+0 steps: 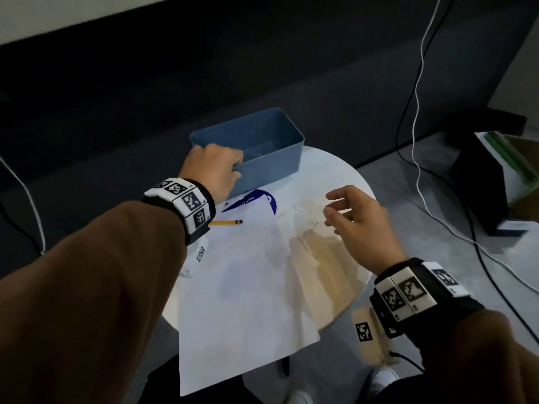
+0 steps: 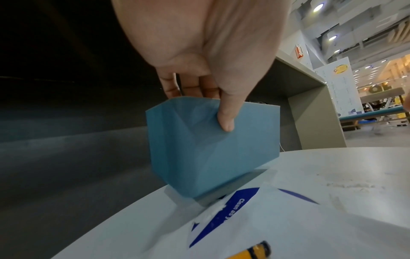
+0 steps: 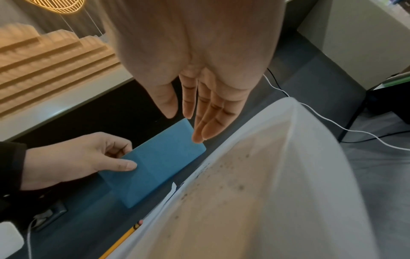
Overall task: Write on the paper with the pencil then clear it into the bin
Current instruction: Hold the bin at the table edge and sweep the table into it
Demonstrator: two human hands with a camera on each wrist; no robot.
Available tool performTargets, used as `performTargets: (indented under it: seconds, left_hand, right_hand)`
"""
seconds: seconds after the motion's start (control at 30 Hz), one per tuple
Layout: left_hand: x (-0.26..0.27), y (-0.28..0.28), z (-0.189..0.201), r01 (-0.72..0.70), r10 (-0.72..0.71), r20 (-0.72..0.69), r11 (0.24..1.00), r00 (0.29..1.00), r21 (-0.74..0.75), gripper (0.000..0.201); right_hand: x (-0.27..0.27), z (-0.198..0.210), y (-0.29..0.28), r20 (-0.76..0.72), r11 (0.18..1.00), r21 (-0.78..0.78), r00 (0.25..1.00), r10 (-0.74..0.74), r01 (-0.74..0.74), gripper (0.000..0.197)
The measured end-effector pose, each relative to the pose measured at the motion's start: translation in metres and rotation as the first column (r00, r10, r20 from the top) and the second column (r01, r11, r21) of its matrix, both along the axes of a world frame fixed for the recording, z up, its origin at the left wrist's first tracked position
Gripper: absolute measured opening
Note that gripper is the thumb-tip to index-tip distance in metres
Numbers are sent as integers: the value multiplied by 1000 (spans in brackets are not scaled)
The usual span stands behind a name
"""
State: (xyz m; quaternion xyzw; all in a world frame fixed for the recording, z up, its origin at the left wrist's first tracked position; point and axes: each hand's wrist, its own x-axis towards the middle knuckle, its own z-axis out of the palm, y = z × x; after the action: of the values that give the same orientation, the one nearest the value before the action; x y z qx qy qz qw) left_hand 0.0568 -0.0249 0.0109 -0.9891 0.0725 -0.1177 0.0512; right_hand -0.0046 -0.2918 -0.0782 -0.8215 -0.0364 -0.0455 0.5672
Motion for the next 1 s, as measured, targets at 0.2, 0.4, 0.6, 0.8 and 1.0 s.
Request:
performTargets:
  seconds: [0.2, 0.4, 0.6, 0.8, 1.0]
  left_hand:
    - [-3, -13, 4, 66, -62, 63, 996, 996, -61, 17]
    - [-13, -39, 14, 148, -117, 147, 964, 982, -219, 22]
    - [-24, -101, 23, 186, -113, 189, 882, 975, -433, 27]
    - [-42, -158, 28, 257, -183, 186, 790, 965, -556, 28]
    - [-57, -178, 17, 241, -259, 75, 700, 963, -672, 23]
  right_hand:
    - [-3, 7, 8, -45, 997, 76, 999, 16, -13, 17]
    - [-6, 22, 8, -68, 980, 199, 997, 32, -18, 51]
    - [-11, 32, -3, -110, 929, 368, 990, 86, -40, 105]
    - [-26, 36, -28, -71, 921, 380, 990, 122, -86, 117]
    - [-33, 28, -40, -66, 928, 370, 996, 59, -30, 127]
